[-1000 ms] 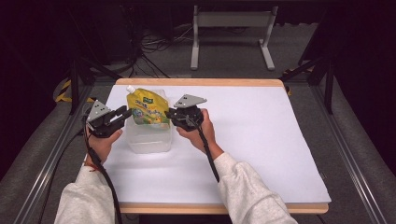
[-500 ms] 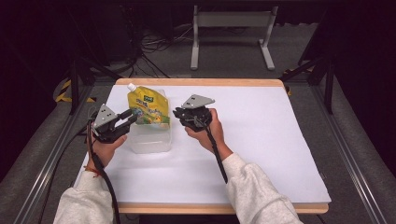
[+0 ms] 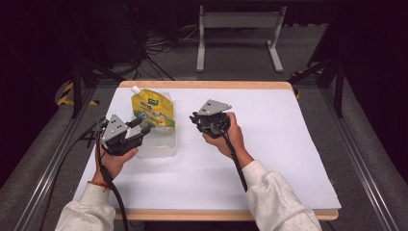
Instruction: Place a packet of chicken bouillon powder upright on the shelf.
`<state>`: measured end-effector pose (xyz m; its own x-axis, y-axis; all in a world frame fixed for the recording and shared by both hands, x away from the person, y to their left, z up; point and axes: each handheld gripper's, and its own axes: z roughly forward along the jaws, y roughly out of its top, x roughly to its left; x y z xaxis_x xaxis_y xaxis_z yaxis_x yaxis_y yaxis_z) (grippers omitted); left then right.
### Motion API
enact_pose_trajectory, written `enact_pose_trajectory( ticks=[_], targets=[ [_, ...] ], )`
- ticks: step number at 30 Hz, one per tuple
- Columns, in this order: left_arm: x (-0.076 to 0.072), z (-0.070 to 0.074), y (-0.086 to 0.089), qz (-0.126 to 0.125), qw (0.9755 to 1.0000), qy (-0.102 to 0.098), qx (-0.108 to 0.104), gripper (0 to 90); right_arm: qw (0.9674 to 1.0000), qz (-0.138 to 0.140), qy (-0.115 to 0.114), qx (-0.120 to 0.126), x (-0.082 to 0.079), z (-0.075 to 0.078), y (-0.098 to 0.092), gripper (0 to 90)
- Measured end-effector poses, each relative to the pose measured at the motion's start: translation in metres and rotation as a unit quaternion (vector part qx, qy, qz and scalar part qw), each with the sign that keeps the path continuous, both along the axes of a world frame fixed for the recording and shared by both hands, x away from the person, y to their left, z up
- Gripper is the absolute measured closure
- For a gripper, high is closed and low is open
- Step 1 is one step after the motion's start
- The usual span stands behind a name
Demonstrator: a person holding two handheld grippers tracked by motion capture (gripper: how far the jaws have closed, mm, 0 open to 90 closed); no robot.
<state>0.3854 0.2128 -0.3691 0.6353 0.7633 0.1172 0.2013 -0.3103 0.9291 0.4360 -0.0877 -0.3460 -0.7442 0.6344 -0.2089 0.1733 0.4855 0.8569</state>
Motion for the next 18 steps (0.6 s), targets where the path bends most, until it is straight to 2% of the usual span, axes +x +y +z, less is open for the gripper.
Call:
enact_pose_trajectory(
  ticks=[5, 16, 18],
  targets=[
    [-0.011, -0.002, -0.009, -0.014, 0.9998, -0.003, 0.013, 49.4, 0.9998, -0.002, -0.006, -0.021, -0.005, 0.001, -0.011, 77.0],
    [-0.027, -0.007, -0.022, -0.032, 0.9989, -0.004, 0.036, 41.1, 0.9993, -0.018, -0.005, -0.033, -0.010, 0.005, -0.033, 69.8],
    [-0.029, -0.008, -0.025, -0.034, 0.9987, -0.004, 0.037, 39.2, 0.9988, -0.021, -0.010, -0.042, -0.012, 0.005, -0.039, 68.3]
  ],
)
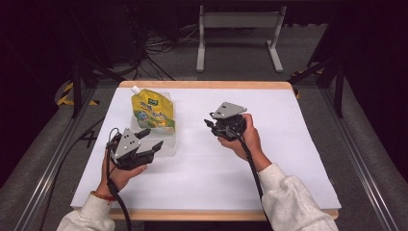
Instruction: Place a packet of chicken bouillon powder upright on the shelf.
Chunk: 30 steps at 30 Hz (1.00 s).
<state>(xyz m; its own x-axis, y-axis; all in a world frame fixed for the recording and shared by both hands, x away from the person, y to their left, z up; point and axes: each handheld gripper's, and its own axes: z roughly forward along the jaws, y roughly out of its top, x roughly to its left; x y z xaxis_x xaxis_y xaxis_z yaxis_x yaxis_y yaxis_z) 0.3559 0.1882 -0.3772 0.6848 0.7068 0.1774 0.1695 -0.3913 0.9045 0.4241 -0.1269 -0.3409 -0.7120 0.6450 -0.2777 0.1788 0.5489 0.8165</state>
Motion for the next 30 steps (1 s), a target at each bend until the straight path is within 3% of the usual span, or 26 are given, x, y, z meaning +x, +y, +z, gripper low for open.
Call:
enact_pose_trajectory(
  ticks=[12, 18, 24, 26, 30],
  targets=[
    [-0.011, -0.012, -0.014, -0.022, 0.9995, 0.015, 0.017, 34.7, 0.9997, -0.010, 0.000, -0.024, -0.009, -0.004, -0.027, 63.3],
    [-0.014, -0.022, -0.026, -0.036, 0.9983, 0.023, 0.040, 33.8, 0.9992, -0.014, 0.004, -0.038, -0.014, -0.007, -0.040, 61.6],
    [-0.018, -0.025, -0.032, -0.042, 0.9979, 0.022, 0.044, 32.6, 0.9983, -0.021, 0.002, -0.055, -0.020, -0.009, -0.052, 58.6],
    [-0.021, -0.028, -0.035, -0.047, 0.9971, 0.020, 0.056, 32.5, 0.9971, -0.024, -0.001, -0.072, -0.024, -0.012, -0.059, 56.2],
    [-0.023, -0.028, -0.038, -0.053, 0.9970, 0.018, 0.053, 32.3, 0.9964, -0.025, 0.006, -0.081, -0.029, -0.015, -0.070, 53.5]
  ],
)
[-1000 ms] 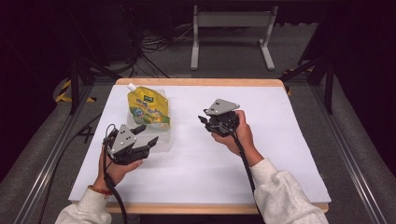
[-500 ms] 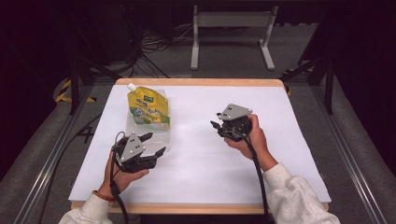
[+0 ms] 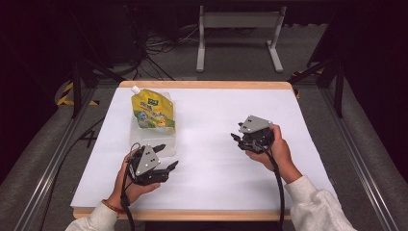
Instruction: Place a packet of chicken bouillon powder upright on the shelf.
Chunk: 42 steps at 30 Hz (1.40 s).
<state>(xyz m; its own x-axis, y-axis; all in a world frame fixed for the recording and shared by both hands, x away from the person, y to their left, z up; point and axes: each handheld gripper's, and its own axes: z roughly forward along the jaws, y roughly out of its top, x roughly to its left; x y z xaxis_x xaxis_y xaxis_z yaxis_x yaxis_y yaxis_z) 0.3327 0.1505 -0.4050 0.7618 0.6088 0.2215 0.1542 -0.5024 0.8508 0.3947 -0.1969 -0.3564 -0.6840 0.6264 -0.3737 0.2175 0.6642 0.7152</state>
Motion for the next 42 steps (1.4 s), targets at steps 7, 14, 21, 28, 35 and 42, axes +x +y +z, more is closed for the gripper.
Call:
enact_pose_trajectory(
  ticks=[7, 14, 21, 28, 35, 42],
  targets=[
    [-0.006, -0.005, -0.012, -0.028, 0.9995, 0.010, 0.008, 31.5, 1.0000, -0.005, 0.007, 0.000, -0.008, -0.003, -0.016, 50.4],
    [-0.009, -0.013, -0.020, -0.042, 0.9986, 0.024, 0.020, 31.2, 0.9997, -0.016, 0.015, -0.008, -0.015, -0.010, -0.031, 46.9],
    [-0.011, -0.020, -0.024, -0.054, 0.9975, 0.033, 0.031, 31.0, 0.9994, -0.021, 0.023, -0.014, -0.022, -0.017, -0.046, 41.3],
    [-0.012, -0.025, -0.026, -0.058, 0.9967, 0.042, 0.038, 30.1, 0.9990, -0.028, 0.027, -0.022, -0.030, -0.025, -0.061, 35.9],
    [-0.012, -0.026, -0.026, -0.062, 0.9967, 0.042, 0.032, 28.2, 0.9988, -0.039, 0.026, -0.017, -0.040, -0.032, -0.079, 31.3],
    [-0.014, -0.031, -0.029, -0.068, 0.9959, 0.048, 0.035, 27.2, 0.9986, -0.049, 0.021, -0.008, -0.051, -0.042, -0.099, 27.0]
  ],
)
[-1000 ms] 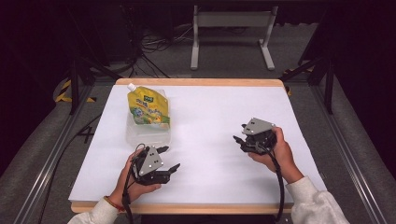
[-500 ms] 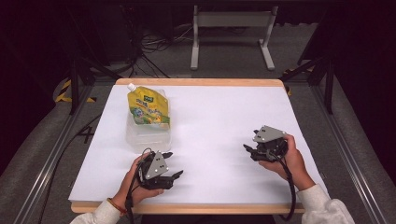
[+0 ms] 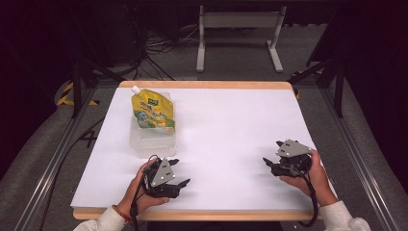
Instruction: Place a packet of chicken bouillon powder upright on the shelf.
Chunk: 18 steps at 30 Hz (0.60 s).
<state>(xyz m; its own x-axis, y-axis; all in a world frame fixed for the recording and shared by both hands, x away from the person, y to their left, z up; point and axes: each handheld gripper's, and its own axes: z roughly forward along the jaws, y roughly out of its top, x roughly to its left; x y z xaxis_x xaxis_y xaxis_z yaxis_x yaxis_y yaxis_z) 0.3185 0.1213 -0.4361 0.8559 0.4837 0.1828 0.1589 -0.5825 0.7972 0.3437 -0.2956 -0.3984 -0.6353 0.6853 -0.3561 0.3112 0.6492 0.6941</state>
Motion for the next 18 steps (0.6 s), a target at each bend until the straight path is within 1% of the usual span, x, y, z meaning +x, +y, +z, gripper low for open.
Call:
enact_pose_trajectory(
  ticks=[3, 7, 12, 14, 15, 18],
  targets=[
    [-0.001, -0.001, -0.001, -0.001, 1.0000, 0.001, 0.000, 26.6, 0.9999, -0.009, 0.000, 0.006, -0.005, -0.004, -0.010, 25.2],
    [-0.002, -0.003, -0.001, -0.003, 1.0000, 0.006, 0.002, 25.1, 0.9997, -0.024, 0.001, 0.007, -0.012, -0.011, -0.023, 23.2],
    [-0.003, -0.005, 0.000, -0.001, 1.0000, 0.007, 0.002, 23.6, 0.9991, -0.040, 0.001, 0.017, -0.022, -0.018, -0.038, 21.7],
    [-0.002, -0.005, 0.000, -0.001, 1.0000, 0.006, 0.003, 23.4, 0.9989, -0.043, 0.001, 0.019, -0.024, -0.019, -0.040, 21.4],
    [-0.003, -0.006, 0.001, 0.000, 1.0000, 0.006, 0.003, 23.1, 0.9987, -0.046, 0.000, 0.023, -0.028, -0.022, -0.045, 20.8],
    [-0.003, -0.006, 0.002, 0.001, 1.0000, 0.008, 0.003, 22.9, 0.9984, -0.051, 0.001, 0.026, -0.032, -0.024, -0.049, 20.0]
  ],
)
